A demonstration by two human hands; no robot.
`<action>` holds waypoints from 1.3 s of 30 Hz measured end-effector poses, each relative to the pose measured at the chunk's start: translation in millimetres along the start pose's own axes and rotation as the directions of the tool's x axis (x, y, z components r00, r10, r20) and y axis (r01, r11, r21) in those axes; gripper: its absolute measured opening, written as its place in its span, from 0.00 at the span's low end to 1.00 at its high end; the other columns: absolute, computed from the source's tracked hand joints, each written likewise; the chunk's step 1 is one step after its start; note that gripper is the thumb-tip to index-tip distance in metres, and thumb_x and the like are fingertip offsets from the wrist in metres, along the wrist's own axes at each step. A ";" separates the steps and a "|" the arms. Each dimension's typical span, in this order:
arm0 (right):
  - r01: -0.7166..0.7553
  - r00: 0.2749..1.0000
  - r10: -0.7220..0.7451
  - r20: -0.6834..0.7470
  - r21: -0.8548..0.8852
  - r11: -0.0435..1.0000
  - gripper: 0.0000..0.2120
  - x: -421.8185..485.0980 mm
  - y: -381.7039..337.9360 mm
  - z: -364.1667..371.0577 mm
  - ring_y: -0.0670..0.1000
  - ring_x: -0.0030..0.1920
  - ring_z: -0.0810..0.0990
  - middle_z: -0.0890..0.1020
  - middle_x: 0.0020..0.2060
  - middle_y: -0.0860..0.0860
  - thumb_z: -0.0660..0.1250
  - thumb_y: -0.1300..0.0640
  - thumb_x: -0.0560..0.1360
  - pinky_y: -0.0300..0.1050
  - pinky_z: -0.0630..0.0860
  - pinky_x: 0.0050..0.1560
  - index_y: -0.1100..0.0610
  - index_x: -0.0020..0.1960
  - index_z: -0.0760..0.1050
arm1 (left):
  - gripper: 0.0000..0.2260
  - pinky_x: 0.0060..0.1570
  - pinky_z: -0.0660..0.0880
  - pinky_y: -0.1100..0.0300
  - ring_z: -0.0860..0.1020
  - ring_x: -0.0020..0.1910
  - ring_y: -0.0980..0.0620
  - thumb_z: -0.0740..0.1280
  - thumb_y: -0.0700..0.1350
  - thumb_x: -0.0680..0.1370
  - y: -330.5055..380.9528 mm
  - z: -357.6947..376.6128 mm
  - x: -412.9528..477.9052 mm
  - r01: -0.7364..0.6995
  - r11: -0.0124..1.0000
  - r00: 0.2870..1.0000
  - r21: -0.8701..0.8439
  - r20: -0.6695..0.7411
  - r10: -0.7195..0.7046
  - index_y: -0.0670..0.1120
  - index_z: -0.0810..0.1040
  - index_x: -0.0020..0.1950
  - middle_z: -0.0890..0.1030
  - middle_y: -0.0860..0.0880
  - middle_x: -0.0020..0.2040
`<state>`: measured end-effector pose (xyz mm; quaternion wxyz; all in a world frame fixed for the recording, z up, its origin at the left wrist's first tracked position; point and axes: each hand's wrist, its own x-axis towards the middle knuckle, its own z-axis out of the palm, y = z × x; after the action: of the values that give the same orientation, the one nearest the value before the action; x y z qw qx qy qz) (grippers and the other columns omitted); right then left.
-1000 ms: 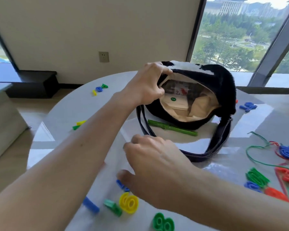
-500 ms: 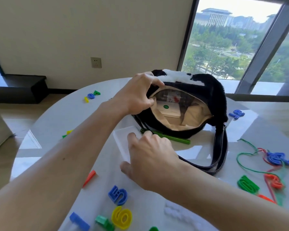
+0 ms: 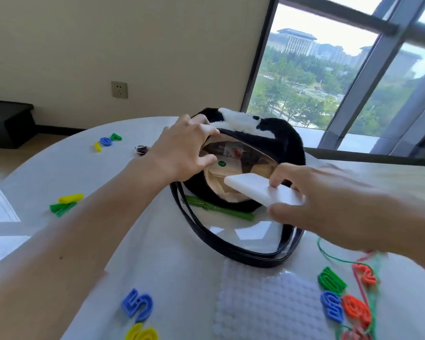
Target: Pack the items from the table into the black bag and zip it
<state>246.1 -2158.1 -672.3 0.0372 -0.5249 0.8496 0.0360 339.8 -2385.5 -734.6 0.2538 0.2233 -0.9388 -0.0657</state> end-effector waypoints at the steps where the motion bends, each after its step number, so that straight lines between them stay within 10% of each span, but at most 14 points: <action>1: -0.006 0.999 0.005 -0.041 -0.047 0.999 0.18 9.9 4.9 1.8 0.43 0.39 0.73 0.73 0.40 0.43 0.59 0.32 0.71 0.46 0.68 0.33 0.37 0.57 0.66 | 0.25 0.59 0.73 0.45 0.69 0.62 0.46 0.71 0.52 0.75 2.5 1.5 0.1 0.016 0.999 1.000 0.038 0.000 -0.016 0.50 0.72 0.71 0.73 0.51 0.62; 8: 0.123 0.979 -0.143 -0.145 -0.140 0.983 0.17 80.0 -5.1 24.5 0.59 0.48 0.76 0.76 0.45 0.53 0.64 0.43 0.77 0.52 0.77 0.45 0.55 0.58 0.73 | 0.24 0.57 0.75 0.49 0.69 0.61 0.45 0.66 0.35 0.73 12.9 7.0 0.5 0.055 0.997 0.998 0.048 -0.012 -0.055 0.44 0.70 0.69 0.69 0.50 0.65; 16: 0.288 0.954 -0.295 -0.055 -0.109 0.951 0.05 151.5 -21.5 44.4 0.59 0.55 0.78 0.77 0.49 0.53 0.63 0.58 0.76 0.50 0.75 0.54 0.52 0.50 0.69 | 0.30 0.61 0.72 0.50 0.70 0.61 0.45 0.69 0.37 0.71 9.4 -3.0 1.9 -0.048 0.998 0.999 -0.041 0.015 0.048 0.46 0.69 0.73 0.69 0.50 0.68; 24: 0.189 0.926 -0.253 -0.281 -0.236 0.953 0.23 171.4 -17.1 67.2 0.61 0.68 0.73 0.71 0.70 0.56 0.66 0.53 0.80 0.54 0.75 0.64 0.52 0.73 0.70 | 0.32 0.62 0.71 0.52 0.70 0.60 0.45 0.67 0.34 0.71 8.4 -5.2 3.0 -0.060 0.996 0.998 -0.069 -0.010 0.059 0.46 0.68 0.75 0.69 0.51 0.68; 34: 0.388 0.745 -0.383 -0.547 -0.112 0.915 0.06 73.9 -28.5 63.6 0.51 0.32 0.75 0.76 0.35 0.43 0.64 0.53 0.76 0.46 0.73 0.32 0.53 0.41 0.76 | 0.34 0.63 0.70 0.56 0.70 0.63 0.47 0.68 0.35 0.71 2.4 -4.8 -0.5 -0.060 0.995 0.998 -0.084 0.029 0.063 0.46 0.66 0.76 0.69 0.52 0.68; 39: 0.499 0.786 -0.550 -0.281 -0.237 0.834 0.06 45.0 -43.3 89.2 0.52 0.47 0.78 0.78 0.45 0.48 0.65 0.64 0.74 0.44 0.76 0.47 0.53 0.46 0.75 | 0.33 0.64 0.70 0.53 0.70 0.63 0.46 0.69 0.35 0.70 4.0 -3.7 2.0 -0.066 0.995 0.997 -0.075 0.033 0.069 0.45 0.67 0.76 0.69 0.51 0.68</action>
<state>267.0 -2208.5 -766.5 -0.1398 -0.7401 0.6578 -0.0026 338.6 -2382.9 -729.6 0.2474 0.1807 -0.9471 -0.0954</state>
